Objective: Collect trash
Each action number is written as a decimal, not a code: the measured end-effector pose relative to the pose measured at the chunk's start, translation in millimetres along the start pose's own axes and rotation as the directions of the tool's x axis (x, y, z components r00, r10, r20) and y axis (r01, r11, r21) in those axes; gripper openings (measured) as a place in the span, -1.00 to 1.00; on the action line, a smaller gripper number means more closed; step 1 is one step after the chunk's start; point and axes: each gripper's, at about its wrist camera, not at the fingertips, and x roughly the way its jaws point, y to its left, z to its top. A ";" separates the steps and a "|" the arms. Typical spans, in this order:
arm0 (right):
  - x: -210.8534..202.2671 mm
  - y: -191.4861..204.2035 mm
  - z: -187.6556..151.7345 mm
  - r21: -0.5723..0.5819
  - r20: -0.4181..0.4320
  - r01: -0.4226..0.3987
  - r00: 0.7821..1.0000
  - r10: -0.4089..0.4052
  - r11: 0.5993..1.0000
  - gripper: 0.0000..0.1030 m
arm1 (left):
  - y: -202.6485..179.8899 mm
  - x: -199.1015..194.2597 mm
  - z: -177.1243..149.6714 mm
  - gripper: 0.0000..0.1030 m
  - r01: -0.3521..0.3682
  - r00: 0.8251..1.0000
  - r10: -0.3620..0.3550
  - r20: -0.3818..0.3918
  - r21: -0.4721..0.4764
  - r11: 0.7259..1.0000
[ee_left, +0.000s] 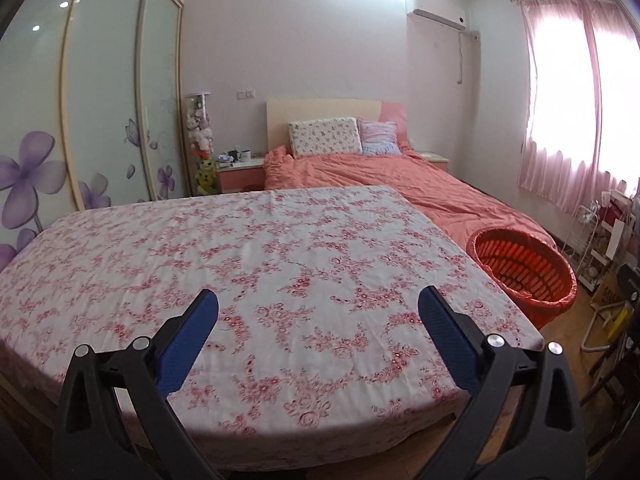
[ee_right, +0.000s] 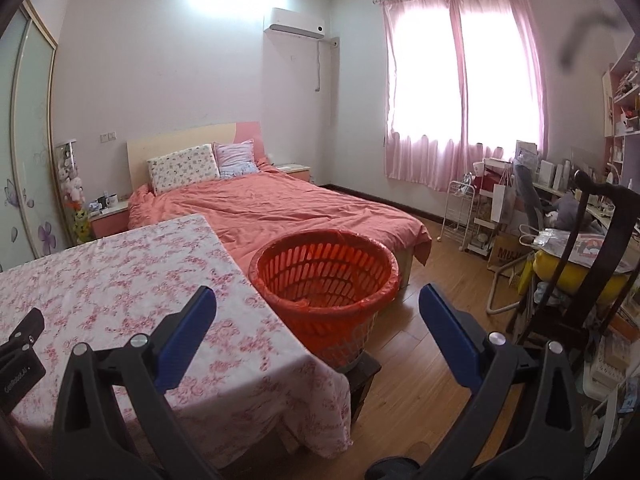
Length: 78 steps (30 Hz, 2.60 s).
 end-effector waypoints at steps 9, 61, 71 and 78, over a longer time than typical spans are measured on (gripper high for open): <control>-2.5 14.6 -7.4 -0.017 -0.073 -0.019 0.997 0.018 1.000 0.92 | 15.6 1.4 -9.6 0.92 0.014 0.996 -0.020 -0.085 -0.070 0.997; -10.1 13.7 -10.3 -0.018 -0.122 -0.011 0.993 0.008 1.000 0.92 | -3.9 -23.6 -5.3 0.93 0.012 0.999 -0.012 -0.052 -0.003 1.000; -10.0 13.0 -10.4 -0.018 -0.121 -0.010 0.993 0.008 1.000 0.92 | -3.6 -23.6 -5.4 0.93 0.012 0.998 -0.012 -0.056 -0.002 1.000; -9.8 12.4 -10.1 -0.018 -0.121 -0.010 0.993 0.007 1.000 0.92 | -3.7 -22.9 -5.8 0.93 0.010 0.998 -0.010 -0.063 -0.002 1.000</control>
